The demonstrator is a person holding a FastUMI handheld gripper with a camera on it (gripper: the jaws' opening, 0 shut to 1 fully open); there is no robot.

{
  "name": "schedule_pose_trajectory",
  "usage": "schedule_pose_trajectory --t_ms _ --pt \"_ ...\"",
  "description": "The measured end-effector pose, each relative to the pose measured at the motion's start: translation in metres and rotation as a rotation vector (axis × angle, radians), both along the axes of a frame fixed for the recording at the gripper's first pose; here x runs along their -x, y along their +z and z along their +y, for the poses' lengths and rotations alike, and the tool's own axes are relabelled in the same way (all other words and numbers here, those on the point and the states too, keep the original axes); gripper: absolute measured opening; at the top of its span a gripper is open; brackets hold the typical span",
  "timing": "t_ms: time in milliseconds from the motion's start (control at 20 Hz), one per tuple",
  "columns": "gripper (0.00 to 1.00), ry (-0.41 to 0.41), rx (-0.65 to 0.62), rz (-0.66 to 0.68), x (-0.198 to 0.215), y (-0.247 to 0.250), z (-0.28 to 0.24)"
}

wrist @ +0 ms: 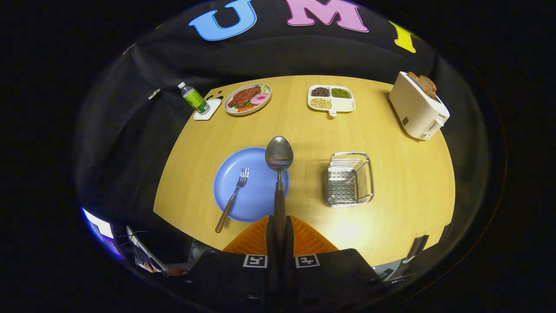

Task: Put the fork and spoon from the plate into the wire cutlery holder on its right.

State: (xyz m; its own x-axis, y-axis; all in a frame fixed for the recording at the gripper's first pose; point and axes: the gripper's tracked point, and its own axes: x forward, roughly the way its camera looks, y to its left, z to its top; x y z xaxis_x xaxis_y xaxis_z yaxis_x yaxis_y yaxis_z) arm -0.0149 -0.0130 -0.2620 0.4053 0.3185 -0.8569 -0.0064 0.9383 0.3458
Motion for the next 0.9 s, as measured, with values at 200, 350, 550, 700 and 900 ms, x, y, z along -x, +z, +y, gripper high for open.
schedule_pose_trajectory --t_ms 200,350,550,700,900 --pt "0.08 0.005 0.070 0.079 0.013 -0.003 -0.061" --pt "0.08 0.032 0.095 0.171 0.021 -0.017 -0.080" --pt "0.09 0.122 0.066 0.328 0.033 -0.038 -0.078" --pt "0.08 0.185 0.084 0.402 0.025 -0.046 -0.080" --pt "0.08 0.243 0.107 0.479 0.018 -0.058 -0.079"
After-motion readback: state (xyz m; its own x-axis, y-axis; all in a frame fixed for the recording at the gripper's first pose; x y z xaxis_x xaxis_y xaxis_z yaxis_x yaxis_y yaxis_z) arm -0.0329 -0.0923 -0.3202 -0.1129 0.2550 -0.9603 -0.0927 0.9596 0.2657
